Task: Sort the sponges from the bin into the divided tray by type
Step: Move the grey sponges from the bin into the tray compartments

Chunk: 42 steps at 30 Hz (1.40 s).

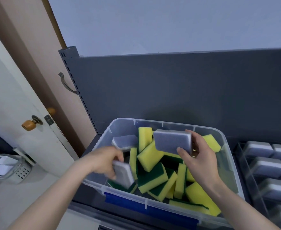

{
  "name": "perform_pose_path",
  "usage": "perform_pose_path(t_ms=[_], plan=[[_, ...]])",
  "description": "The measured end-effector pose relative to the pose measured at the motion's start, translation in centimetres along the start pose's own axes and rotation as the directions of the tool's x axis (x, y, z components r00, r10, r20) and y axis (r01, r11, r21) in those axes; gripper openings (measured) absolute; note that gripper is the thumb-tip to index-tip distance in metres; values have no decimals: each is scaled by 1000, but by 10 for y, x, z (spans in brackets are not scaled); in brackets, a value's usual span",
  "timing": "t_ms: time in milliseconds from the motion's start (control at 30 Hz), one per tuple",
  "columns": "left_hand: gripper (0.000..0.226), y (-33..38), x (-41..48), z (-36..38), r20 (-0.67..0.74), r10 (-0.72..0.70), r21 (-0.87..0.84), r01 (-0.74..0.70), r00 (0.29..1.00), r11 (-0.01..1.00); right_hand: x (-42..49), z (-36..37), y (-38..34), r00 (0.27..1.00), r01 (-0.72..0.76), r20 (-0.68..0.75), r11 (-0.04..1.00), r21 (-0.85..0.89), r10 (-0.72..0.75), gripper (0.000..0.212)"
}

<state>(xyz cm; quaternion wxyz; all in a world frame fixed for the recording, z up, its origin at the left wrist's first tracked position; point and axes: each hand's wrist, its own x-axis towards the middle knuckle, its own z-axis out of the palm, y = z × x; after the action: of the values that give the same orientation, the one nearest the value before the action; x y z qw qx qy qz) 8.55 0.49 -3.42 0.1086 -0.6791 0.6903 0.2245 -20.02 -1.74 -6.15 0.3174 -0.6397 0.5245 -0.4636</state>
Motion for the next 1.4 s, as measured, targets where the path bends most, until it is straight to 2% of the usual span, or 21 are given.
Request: perform_pose_path(t_ms=[67, 100, 133, 167, 200, 233, 300, 367, 400, 500, 567, 600, 700, 767, 867, 967, 1100, 1233, 1400], plan=[[42, 5, -5, -18, -259, 67, -149, -109, 963, 983, 1, 0, 0, 1000, -5, -9, 1000, -6, 5, 52], [42, 10, -4, -24, -447, 85, -174, -180, 891, 968, 1, 0, 0, 1000, -7, -12, 1000, -8, 7, 51], [42, 16, -1, -26, -615, 93, -173, -249, 783, 953, 2, 0, 0, 1000, -9, -15, 1000, -9, 9, 51], [42, 22, 4, -25, -730, 111, -142, -308, 675, 941, 3, 1, -1, 1000, -11, -18, 1000, -11, 11, 50], [45, 30, 10, -22, -784, 170, -62, -349, 597, 935, 3, 1, -1, 1000, -13, -20, 1000, -13, 12, 50], [49, 35, 18, -14, -765, 247, 28, -354, 594, 935, 4, 1, -1, 1000, -17, -25, 1000, -15, 16, 49], [55, 40, 30, 8, -615, 331, 83, -359, 716, 930, 4, 0, -1, 999, -31, -39, 999, -20, 30, 49], [65, 38, 33, 19, -441, 265, -86, -335, 857, 938, 3, -3, 0, 998, -43, -52, 998, -34, 41, 49], [66, 36, 31, 19, -419, 232, -178, -330, 878, 927, 3, -3, 1, 997, -47, -60, 998, -41, 44, 50], [38, 33, 33, 15, -561, 121, -354, -369, 819, 860, 4, -2, 1, 997, -39, -68, 997, -63, 35, 50], [32, 31, 38, 15, -604, 23, -414, -338, 797, 845, 4, -1, 0, 998, -29, -59, 996, -80, 24, 50], [38, 31, 39, 15, -582, -16, -446, -302, 813, 843, 4, -1, -1, 998, -22, -54, 996, -90, 18, 50], [78, 25, 38, 14, -404, -101, -527, -141, 909, 838, 3, 0, -1, 999, -16, -49, 993, -117, 10, 50], [91, 23, 36, 15, -323, -116, -560, -91, 939, 824, 2, 0, 0, 999, -16, -49, 992, -128, 10, 50], [94, 24, 31, 16, -370, -125, -654, -163, 921, 739, 2, 1, 0, 999, -1, -52, 990, -140, -6, 51], [86, 25, 24, 7, -421, -151, -750, -249, 895, 613, 4, 1, 1, 998, -5, -64, 990, -140, -4, 51], [75, 32, 13, -11, -468, -84, -780, -367, 880, 506, 5, -6, -6, 991, -32, -129, 997, -70, 23, 50], [65, 48, 10, -26, -551, -30, -748, -478, 834, 460, -1, -26, -19, 983, -11, -183, 998, -56, 0, 50], [51, 83, 9, -37, -638, 58, -662, -585, 768, 469, -9, -62, -23, 977, -24, -214, 995, -96, 3, 48]])
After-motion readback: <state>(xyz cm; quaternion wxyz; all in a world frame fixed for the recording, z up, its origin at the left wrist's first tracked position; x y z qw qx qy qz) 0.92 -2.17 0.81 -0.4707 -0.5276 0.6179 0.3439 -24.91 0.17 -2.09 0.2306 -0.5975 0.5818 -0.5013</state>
